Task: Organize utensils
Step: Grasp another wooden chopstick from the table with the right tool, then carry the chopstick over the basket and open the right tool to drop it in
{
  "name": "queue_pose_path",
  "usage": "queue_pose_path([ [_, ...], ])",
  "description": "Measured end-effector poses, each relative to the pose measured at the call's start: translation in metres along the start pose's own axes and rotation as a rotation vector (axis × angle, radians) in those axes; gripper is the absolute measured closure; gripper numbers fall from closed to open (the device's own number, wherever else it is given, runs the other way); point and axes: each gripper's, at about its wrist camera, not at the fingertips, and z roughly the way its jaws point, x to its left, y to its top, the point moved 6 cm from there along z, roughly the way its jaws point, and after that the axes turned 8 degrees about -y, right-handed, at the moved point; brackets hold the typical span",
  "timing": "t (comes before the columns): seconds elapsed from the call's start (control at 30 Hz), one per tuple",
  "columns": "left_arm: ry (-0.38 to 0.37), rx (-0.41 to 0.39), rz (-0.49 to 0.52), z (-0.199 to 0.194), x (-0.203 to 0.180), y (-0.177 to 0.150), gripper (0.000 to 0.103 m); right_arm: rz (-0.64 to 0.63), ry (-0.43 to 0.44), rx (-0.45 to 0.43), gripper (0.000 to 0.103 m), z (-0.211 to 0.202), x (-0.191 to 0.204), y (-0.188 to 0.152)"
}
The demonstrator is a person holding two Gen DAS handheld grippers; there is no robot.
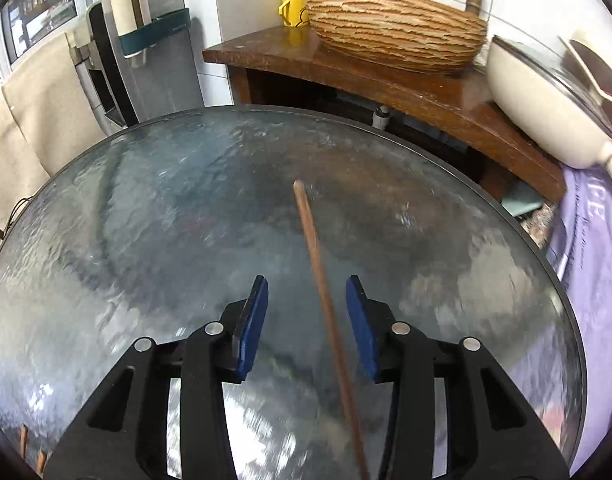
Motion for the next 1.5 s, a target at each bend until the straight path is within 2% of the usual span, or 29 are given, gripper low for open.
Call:
queue_pose_path([
  [0.07,-0.006,-0.012,-0.003,-0.002,-0.001,0.003,0.021,-0.015,-0.006,0.011,0.073,0.01,0.0,0.008],
  [0.23,0.012,-0.049,0.011,-0.006,-0.005,0.007,0.021,-0.052,-0.002,0.015,0.079,0.019,0.003,0.02],
  [0.3,0.012,-0.039,0.009,-0.003,-0.005,0.006,0.021,-0.094,-0.002,0.009,0.09,0.019,0.009,0.02],
  [0.37,0.007,-0.032,-0.002,0.0,-0.004,0.005,0.021,-0.12,-0.012,0.008,0.095,0.017,0.015,0.018],
  [0.53,-0.008,-0.037,-0.014,-0.001,-0.005,0.007,0.021,-0.074,-0.031,-0.028,0.096,-0.002,0.005,0.006],
  [0.63,-0.017,-0.046,-0.01,-0.005,-0.006,0.009,0.021,-0.022,-0.053,-0.092,0.095,-0.036,-0.014,0.002],
  [0.73,-0.036,-0.056,-0.014,-0.013,-0.01,0.01,0.021,0.054,-0.066,-0.183,0.095,-0.089,-0.038,0.0],
  [0.87,-0.063,-0.069,-0.041,-0.024,-0.011,0.009,0.02,0.123,-0.066,-0.334,0.095,-0.182,-0.057,0.003],
  [1.03,-0.083,-0.073,-0.074,-0.038,-0.014,0.004,0.02,0.108,-0.064,-0.511,0.096,-0.29,-0.041,0.004],
  [1.13,-0.089,-0.066,-0.067,-0.044,-0.019,0.002,0.02,0.107,-0.058,-0.581,0.096,-0.338,-0.026,0.003],
  [1.33,-0.118,-0.068,-0.047,-0.06,-0.032,-0.004,0.02,0.06,-0.039,-0.637,0.096,-0.411,0.015,0.007],
  [1.5,-0.143,-0.067,-0.029,-0.07,-0.04,-0.01,0.02,0.025,-0.011,-0.635,0.096,-0.444,0.046,-0.004],
])
